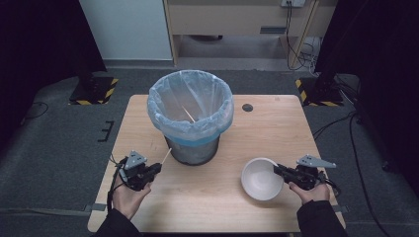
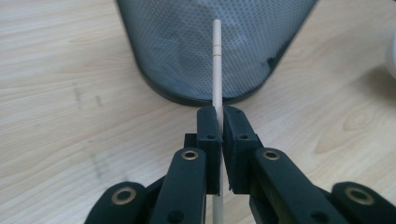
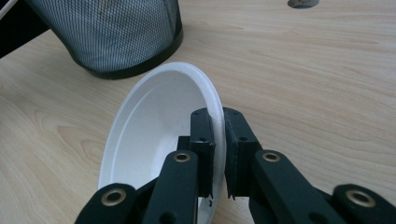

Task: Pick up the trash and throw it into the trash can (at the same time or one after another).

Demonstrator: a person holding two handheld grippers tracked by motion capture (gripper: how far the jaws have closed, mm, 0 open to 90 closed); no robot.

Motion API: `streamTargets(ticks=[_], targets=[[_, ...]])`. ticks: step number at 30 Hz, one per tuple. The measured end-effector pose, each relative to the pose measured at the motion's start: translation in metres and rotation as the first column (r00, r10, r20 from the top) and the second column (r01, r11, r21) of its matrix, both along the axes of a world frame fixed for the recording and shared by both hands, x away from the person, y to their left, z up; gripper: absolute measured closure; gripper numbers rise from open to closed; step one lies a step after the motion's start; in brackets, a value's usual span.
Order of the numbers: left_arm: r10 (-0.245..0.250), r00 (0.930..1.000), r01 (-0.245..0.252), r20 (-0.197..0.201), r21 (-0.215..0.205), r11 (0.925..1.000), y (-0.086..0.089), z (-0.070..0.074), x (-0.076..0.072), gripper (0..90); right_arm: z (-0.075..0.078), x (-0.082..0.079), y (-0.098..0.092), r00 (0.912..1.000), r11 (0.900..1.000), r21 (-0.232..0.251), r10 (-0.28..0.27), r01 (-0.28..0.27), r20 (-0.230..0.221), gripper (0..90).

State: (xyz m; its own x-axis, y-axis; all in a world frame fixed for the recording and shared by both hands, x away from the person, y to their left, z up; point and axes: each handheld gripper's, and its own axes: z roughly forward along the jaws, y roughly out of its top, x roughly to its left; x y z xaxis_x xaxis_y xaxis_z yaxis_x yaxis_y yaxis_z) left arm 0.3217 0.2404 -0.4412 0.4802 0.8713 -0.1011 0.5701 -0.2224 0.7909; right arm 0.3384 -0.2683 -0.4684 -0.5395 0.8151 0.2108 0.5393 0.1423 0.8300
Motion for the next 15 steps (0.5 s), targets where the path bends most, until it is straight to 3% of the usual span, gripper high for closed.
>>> streamTargets(ticks=[7,15], targets=[[0.061,0.9979,-0.060,0.022,-0.029,0.9978,0.019,0.005,0.001,85.8,0.004,0.001,-0.005,0.9992,0.999,0.017,-0.030,0.029,0.026,83.9],[0.120,0.9908,-0.116,0.063,-0.072,0.9907,0.037,0.014,0.001,85.8,0.005,0.003,-0.007,0.9985,0.999,0.020,-0.044,0.043,0.034,83.9]])
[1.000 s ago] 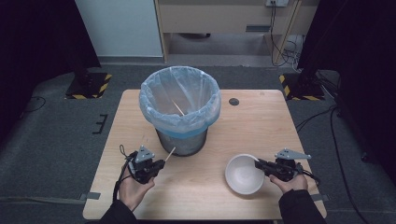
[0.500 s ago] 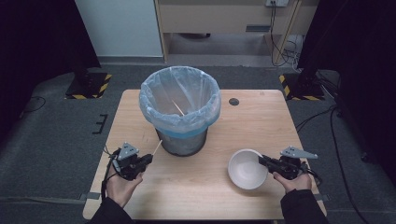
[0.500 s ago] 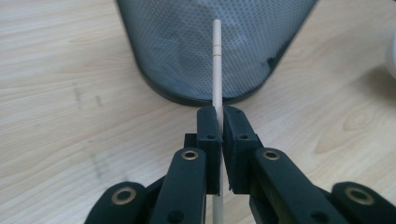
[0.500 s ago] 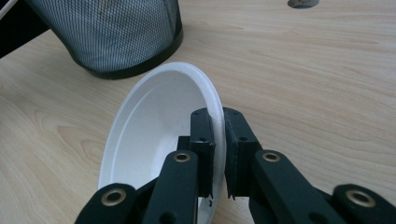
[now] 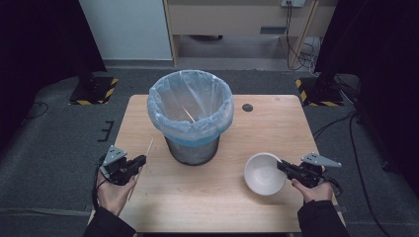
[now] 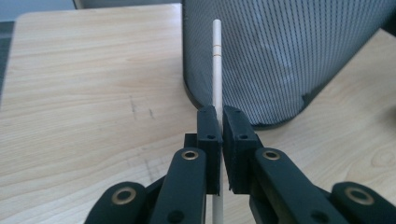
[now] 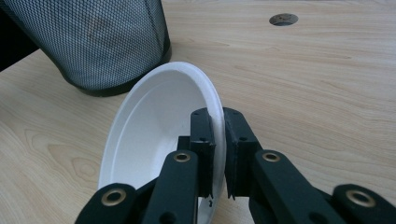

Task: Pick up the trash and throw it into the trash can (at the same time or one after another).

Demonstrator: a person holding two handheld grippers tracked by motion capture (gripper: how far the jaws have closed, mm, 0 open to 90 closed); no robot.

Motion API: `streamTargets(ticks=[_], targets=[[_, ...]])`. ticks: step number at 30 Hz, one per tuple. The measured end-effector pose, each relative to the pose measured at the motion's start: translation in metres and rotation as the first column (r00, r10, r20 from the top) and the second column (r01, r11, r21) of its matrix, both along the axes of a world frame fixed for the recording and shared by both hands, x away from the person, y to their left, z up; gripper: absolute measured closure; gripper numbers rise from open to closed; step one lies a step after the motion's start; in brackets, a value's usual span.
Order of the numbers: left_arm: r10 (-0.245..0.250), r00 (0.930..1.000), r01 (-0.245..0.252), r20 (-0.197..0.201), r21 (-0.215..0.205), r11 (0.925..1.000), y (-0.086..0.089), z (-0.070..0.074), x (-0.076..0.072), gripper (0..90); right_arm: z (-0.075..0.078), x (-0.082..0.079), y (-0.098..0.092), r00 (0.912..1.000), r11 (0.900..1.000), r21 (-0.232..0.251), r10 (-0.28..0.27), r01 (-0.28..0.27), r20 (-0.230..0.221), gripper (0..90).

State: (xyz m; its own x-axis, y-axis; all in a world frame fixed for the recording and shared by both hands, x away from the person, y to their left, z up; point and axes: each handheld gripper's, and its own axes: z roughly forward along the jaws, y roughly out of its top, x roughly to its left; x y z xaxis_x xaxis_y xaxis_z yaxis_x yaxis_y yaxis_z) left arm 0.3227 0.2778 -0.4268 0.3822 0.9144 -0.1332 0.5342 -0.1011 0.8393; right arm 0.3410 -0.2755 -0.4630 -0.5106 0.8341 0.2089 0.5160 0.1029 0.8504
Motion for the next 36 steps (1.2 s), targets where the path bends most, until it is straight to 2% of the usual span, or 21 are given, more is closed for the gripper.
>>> streamTargets(ticks=[7,11,17,24,30,36], targets=[[0.050,0.9973,-0.047,0.054,-0.055,0.9974,0.017,0.012,-0.002,85.8,-0.002,0.001,0.000,1.0000,1.000,-0.005,0.000,0.000,-0.008,83.8],[0.061,0.9945,-0.055,0.085,-0.074,0.9957,0.022,0.019,-0.005,85.8,-0.003,0.001,0.002,0.9997,1.000,-0.010,0.010,-0.010,-0.022,83.9],[0.089,0.9852,-0.073,0.146,-0.110,0.9912,0.032,0.034,-0.011,85.7,-0.005,0.001,0.003,0.9994,1.000,-0.017,0.018,-0.018,-0.029,83.9],[0.087,0.9735,-0.059,0.212,-0.133,0.9893,0.033,0.051,-0.017,85.8,-0.007,0.002,0.005,0.9989,0.999,-0.024,0.025,-0.026,-0.040,83.9],[0.075,0.9597,-0.034,0.271,-0.151,0.9880,0.030,0.067,-0.024,85.8,-0.007,0.002,0.005,0.9991,1.000,-0.021,0.021,-0.021,-0.037,83.9],[0.052,0.9507,-0.003,0.306,-0.159,0.9873,0.024,0.078,-0.026,85.7,-0.007,0.002,0.004,0.9991,1.000,-0.022,0.019,-0.020,-0.038,83.9]])
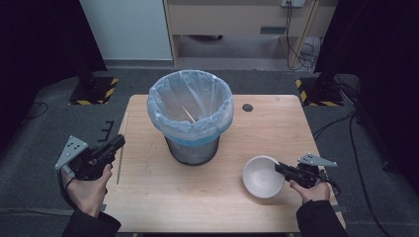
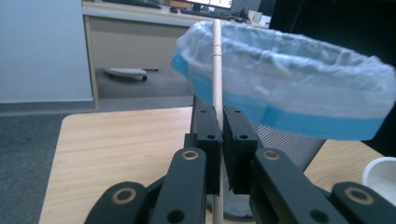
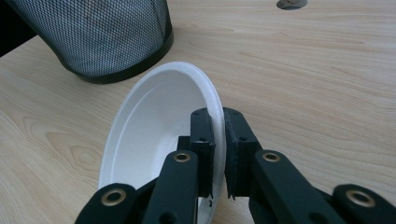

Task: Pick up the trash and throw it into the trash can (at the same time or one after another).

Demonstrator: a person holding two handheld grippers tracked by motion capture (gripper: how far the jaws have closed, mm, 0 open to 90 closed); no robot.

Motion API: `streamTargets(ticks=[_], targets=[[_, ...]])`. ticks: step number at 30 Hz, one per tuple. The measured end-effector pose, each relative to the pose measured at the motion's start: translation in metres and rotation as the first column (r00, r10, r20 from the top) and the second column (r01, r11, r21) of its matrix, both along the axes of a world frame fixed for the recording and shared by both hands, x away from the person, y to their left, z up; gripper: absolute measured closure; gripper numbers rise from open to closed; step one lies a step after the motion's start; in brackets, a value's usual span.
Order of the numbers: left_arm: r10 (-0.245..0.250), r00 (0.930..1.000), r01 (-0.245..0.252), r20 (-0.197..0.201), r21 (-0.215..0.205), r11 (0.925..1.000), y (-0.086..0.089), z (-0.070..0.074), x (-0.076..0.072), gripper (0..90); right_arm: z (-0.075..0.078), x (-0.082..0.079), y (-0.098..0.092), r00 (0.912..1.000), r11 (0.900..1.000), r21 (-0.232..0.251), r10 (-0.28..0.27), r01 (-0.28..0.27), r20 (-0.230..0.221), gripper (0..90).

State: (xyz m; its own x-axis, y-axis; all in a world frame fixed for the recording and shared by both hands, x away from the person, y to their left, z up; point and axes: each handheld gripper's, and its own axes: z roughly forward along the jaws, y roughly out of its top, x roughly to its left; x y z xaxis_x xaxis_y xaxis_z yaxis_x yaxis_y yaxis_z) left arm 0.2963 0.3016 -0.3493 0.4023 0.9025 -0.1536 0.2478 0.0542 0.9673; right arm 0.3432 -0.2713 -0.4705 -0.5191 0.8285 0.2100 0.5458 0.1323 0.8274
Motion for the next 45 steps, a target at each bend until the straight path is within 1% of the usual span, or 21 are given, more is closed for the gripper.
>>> streamTargets(ticks=[7,10,13,15,20,29,34,38,42,45], targets=[[-0.026,0.9986,0.026,0.045,0.005,0.9997,-0.009,0.016,0.005,85.8,0.000,0.000,0.000,1.0000,1.000,0.000,-0.003,0.003,-0.003,83.9],[-0.033,0.9973,0.033,0.065,0.001,0.9994,-0.012,0.022,0.007,85.8,-0.001,-0.001,0.000,1.0000,1.000,-0.003,-0.003,0.003,-0.005,83.9],[-0.042,0.9952,0.043,0.088,-0.010,0.9990,-0.018,0.030,0.013,85.7,-0.001,0.000,0.000,1.0000,1.000,-0.003,-0.004,0.004,-0.007,83.9],[-0.048,0.9939,0.049,0.100,-0.007,0.9988,-0.022,0.035,0.016,85.7,-0.001,-0.001,0.000,1.0000,1.000,-0.002,-0.005,0.005,-0.007,83.9],[-0.058,0.9911,0.061,0.120,-0.019,0.9980,-0.032,0.045,0.024,85.7,-0.001,-0.001,0.000,1.0000,1.000,-0.003,-0.004,0.004,-0.007,83.9],[-0.084,0.9835,0.090,0.160,-0.030,0.9955,-0.053,0.064,0.040,85.7,-0.002,-0.001,0.000,0.9999,1.000,-0.001,-0.003,0.003,-0.012,83.9],[-0.095,0.9809,0.102,0.170,-0.031,0.9943,-0.060,0.070,0.049,85.7,-0.002,0.000,0.000,0.9999,1.000,-0.006,-0.001,0.001,-0.012,83.9],[-0.096,0.9803,0.103,0.173,-0.032,0.9941,-0.065,0.075,0.056,85.7,-0.002,0.000,0.000,0.9999,1.000,-0.003,-0.003,0.003,-0.012,83.9],[-0.101,0.9788,0.110,0.178,-0.040,0.9931,-0.070,0.079,0.061,85.7,-0.003,0.000,-0.001,0.9999,1.000,-0.005,-0.001,0.001,-0.012,83.9],[-0.101,0.9785,0.109,0.180,-0.033,0.9935,-0.074,0.083,0.066,85.7,-0.003,0.000,-0.001,0.9999,1.000,-0.007,-0.001,0.001,-0.012,83.9]])
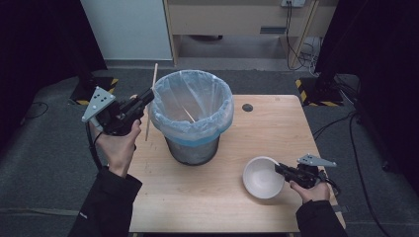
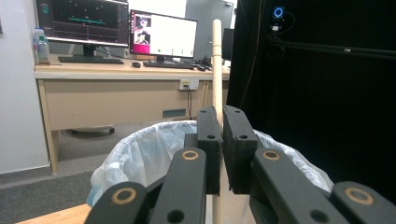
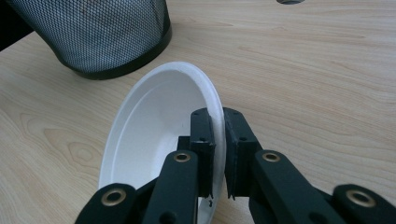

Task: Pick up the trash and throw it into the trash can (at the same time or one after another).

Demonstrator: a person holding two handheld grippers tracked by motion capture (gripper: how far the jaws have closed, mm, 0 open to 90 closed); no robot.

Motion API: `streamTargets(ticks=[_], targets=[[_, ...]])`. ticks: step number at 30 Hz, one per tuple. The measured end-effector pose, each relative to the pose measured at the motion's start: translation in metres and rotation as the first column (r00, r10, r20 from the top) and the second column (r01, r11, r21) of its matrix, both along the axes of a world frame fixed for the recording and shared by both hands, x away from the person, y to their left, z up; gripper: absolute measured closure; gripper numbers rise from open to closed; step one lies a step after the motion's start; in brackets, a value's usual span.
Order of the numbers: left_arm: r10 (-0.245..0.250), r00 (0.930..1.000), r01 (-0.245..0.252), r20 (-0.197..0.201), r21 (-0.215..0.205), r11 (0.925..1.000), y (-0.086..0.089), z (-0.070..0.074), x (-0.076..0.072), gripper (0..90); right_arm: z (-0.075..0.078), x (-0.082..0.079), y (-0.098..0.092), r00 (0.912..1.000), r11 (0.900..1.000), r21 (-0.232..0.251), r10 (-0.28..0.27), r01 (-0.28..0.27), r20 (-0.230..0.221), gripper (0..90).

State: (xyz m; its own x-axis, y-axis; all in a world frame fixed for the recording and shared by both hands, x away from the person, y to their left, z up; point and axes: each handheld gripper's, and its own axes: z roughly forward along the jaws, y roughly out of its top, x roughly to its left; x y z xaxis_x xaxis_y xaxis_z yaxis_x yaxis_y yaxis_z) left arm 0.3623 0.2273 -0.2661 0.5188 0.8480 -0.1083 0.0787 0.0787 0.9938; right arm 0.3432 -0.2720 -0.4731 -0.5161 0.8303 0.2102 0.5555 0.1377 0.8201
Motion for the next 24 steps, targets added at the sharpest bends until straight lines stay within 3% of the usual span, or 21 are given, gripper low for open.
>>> streamTargets(ticks=[4,17,24], targets=[[-0.004,0.9999,0.004,0.015,-0.017,0.9999,-0.004,0.007,0.004,85.7,0.000,0.000,0.000,1.0000,1.000,-0.001,0.001,-0.001,0.000,83.9],[-0.008,0.9989,0.008,0.047,0.003,1.0000,-0.019,0.034,0.014,85.7,0.000,0.000,0.000,1.0000,1.000,-0.008,0.003,-0.003,0.000,83.8],[-0.013,0.9984,0.012,0.055,0.016,0.9998,-0.034,0.044,0.027,85.7,0.000,0.000,0.000,1.0000,1.000,-0.007,0.004,-0.004,0.000,83.9]])
